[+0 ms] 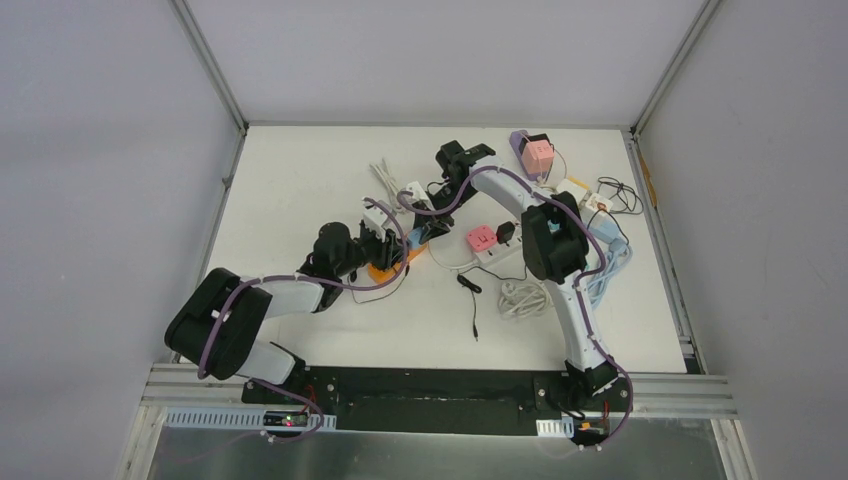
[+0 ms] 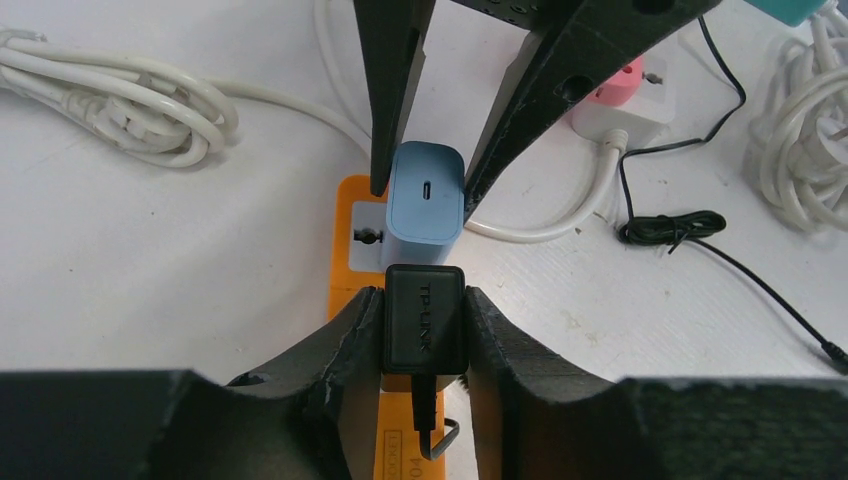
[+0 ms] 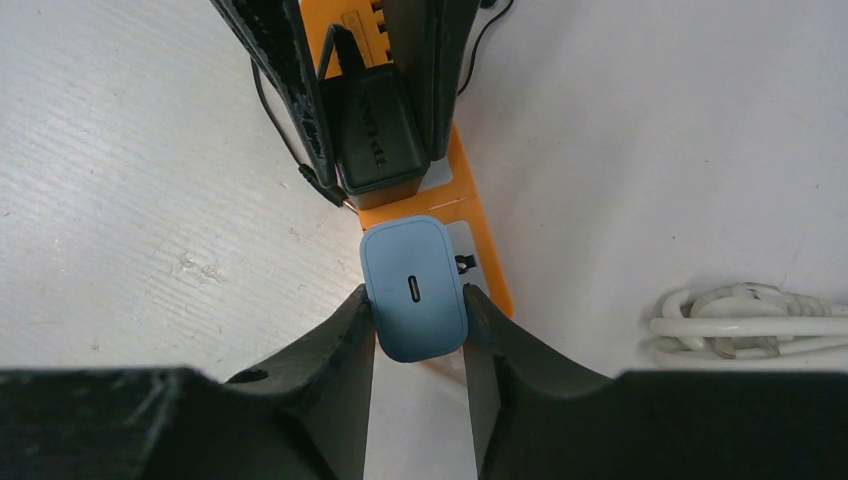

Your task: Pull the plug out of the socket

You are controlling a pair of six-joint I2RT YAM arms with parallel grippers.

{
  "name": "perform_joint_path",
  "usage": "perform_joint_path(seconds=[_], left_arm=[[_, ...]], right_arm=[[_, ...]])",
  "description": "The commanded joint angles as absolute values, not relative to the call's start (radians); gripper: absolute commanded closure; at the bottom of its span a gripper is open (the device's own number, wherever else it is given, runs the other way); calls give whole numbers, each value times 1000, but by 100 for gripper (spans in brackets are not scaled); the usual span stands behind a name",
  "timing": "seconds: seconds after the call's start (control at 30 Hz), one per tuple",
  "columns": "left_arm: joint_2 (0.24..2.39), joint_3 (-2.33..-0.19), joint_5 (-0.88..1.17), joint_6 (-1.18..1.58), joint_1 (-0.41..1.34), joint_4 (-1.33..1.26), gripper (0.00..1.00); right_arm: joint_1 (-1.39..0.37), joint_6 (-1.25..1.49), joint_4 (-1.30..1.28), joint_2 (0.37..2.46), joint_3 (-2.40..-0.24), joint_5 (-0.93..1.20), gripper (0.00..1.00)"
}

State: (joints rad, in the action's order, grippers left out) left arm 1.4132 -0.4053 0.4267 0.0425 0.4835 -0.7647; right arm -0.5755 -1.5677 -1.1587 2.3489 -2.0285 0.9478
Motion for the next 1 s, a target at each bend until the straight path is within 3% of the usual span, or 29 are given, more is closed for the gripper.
perform_joint_path(seconds=[0.0, 0.1, 0.2, 0.4, 0.67, 0.87, 0.97], left_arm=[[1458, -407, 462, 87, 491, -884, 77], [1459, -408, 459, 74, 495, -862, 82], [1418, -427, 460, 15, 501, -752, 100], [1294, -485, 349, -175, 560, -445, 100], [1356, -422, 347, 140, 545, -674, 100], [1283, -445, 186, -98, 659, -542, 100], [1227, -441, 144, -73, 658, -528, 100]], right_arm=[[-569, -1523, -1188, 2330, -1996, 953, 89], [-569, -1517, -1176, 2329, -1981, 947, 90], [-569, -1518, -1168, 2327, -1967, 938, 90], [-569, -1538, -1162, 2323, -1941, 915, 90], [-571, -1543, -1152, 2318, -1917, 900, 90], [-572, -1544, -1141, 2316, -1904, 891, 90], [-574, -1543, -1141, 2313, -1903, 887, 90]])
